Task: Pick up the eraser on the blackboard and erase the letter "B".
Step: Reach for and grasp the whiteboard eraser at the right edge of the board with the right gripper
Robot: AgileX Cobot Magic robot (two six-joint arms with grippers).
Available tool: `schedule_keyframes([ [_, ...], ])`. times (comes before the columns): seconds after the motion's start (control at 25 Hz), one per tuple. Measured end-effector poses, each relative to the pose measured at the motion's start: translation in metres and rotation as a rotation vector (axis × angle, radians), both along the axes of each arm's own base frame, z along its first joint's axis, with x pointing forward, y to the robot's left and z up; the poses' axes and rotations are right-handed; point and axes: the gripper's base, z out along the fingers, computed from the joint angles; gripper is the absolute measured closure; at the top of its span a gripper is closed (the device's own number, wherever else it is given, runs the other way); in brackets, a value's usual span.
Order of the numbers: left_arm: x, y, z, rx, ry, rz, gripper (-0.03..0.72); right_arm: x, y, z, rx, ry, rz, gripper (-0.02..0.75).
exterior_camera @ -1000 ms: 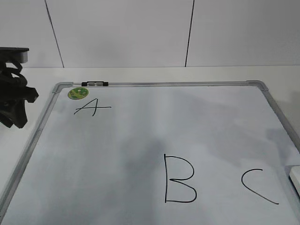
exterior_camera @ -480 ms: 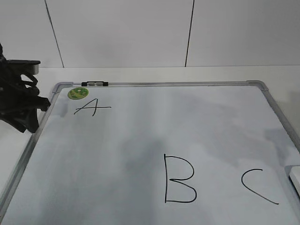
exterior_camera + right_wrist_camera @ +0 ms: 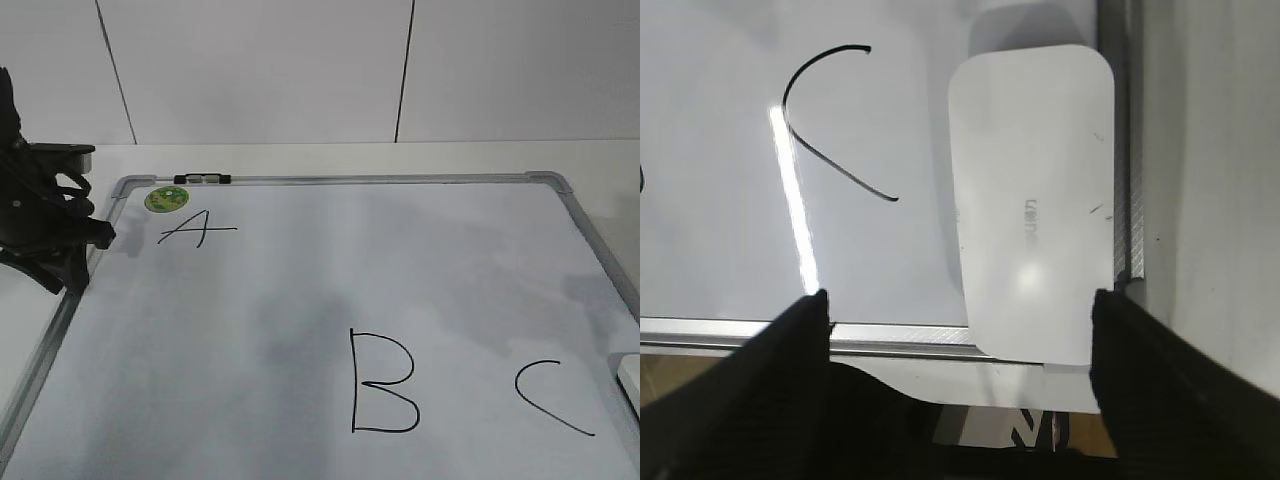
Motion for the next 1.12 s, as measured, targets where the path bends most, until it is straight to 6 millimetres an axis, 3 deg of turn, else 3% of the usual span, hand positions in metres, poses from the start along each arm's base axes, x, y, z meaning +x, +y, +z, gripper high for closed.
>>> schedule_keyframes([
  [0.2,0.0005,-0.0001,-0.0005,0.000,0.001,0.000,0.495,0.0000,0.0000,0.0000,0.000,0.000,-0.002,0.111],
  [0.44,0.0005,-0.0008,-0.0005,-0.009,0.002,0.014,0.626,0.0000,0.0000,0.0000,0.000,0.000,-0.002,0.172],
  [0.76,0.0004,-0.0012,-0.0005,-0.015,0.005,0.034,0.645,-0.0003,-0.0010,-0.0003,-0.011,0.005,-0.007,0.190],
  [0.84,0.0004,-0.0012,-0.0005,-0.015,0.005,0.034,0.645,-0.0010,-0.0037,-0.0009,-0.039,0.015,-0.016,0.175],
  [0.96,0.0004,-0.0012,-0.0005,-0.015,0.005,0.034,0.645,-0.0012,-0.0044,-0.0011,-0.047,0.019,-0.024,0.092],
  [1.12,0.0004,-0.0012,-0.0005,-0.015,0.005,0.034,0.645,-0.0019,0.0027,-0.0034,-0.065,0.029,0.020,0.071],
])
